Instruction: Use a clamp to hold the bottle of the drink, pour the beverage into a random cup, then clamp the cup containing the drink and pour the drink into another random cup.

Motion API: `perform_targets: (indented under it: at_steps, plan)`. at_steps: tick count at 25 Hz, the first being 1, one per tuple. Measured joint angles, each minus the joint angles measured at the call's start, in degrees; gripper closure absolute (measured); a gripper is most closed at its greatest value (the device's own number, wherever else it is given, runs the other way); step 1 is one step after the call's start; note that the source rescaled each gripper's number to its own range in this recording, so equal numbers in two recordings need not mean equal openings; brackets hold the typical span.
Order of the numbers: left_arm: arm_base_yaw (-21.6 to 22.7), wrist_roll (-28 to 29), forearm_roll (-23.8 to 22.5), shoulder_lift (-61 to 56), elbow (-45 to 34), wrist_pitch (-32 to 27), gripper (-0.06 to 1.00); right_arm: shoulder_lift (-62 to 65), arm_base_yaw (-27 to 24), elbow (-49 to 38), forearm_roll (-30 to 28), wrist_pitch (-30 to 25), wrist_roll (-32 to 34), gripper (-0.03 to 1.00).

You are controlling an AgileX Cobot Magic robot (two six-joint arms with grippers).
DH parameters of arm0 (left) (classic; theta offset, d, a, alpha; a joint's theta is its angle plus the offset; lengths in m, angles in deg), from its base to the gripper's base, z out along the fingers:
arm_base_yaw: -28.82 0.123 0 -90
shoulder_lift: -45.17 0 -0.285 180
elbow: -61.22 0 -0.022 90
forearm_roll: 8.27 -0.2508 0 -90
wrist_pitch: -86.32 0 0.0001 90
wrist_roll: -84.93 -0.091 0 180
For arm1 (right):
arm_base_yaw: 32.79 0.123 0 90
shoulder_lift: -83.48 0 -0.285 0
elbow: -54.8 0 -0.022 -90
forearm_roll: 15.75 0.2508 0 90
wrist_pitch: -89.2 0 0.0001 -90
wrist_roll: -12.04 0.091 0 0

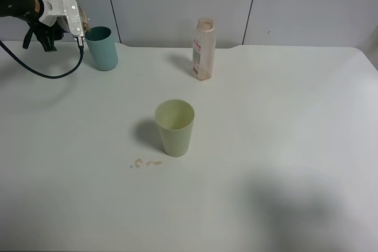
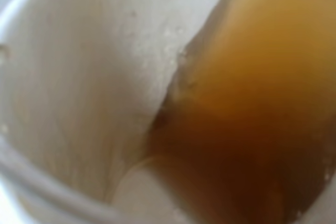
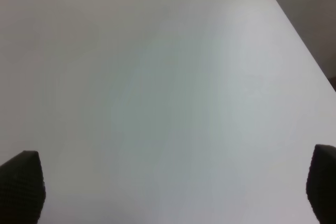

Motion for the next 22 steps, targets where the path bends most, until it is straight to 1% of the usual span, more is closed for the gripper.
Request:
perform_targets:
  at_steps: [4,22]
  plan:
    - [0.0,0.0,0.0,0.0,0.08,0.0,0.94,0.0,0.0,0.0,0.0,0.0,0.0,-0.03]
    - [0.0,-4.54,0.0,0.0,0.08,0.0,0.94,0.0,0.0,0.0,0.0,0.0,0.0,-0.03]
